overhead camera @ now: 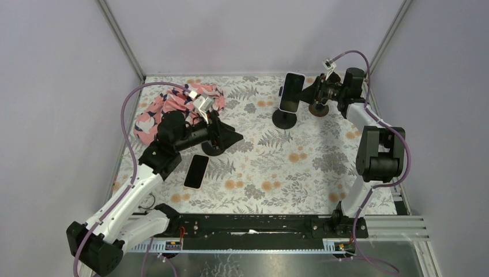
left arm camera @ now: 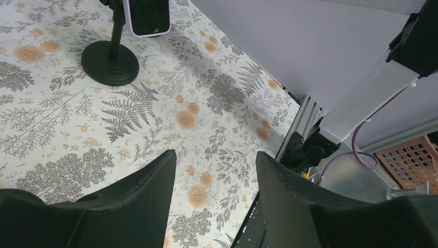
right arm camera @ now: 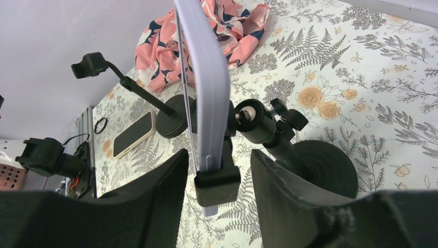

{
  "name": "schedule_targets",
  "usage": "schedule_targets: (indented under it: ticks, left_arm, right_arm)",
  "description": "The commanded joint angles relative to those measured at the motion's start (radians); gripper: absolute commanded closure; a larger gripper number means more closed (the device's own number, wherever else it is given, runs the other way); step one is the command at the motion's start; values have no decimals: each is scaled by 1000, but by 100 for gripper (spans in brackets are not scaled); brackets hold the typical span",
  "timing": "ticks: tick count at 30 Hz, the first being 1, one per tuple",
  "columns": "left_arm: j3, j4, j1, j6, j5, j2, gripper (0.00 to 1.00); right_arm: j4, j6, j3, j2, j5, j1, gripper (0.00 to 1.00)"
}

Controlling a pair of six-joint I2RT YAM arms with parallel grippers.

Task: Place the phone on the phone stand
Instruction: Adjust the phone stand with the phone at the center of the board.

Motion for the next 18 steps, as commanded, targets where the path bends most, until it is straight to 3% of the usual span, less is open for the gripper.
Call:
schedule_targets:
  ticks: [1,6,13,16,18]
  left_arm:
    - [-12,2,2,7,-16,-23,35]
    - [-17,2,2,4,-17,-30,34]
    - [2,-3,2,3,-16,-50,33]
    - [16,-5,3,4,-30,-70,31]
    - [23,-5,2,6,-44,-84,20]
  right_arm:
    - [76,31,38,-11,-11,-9,41]
    - [74,28,23,-31,-11,-11,29]
    - [-48,-47,17,-95,37,-30,1]
    - [-89,-81,4,-135,60,-41,0]
    - [-163,-126,16,-152,85,-47,0]
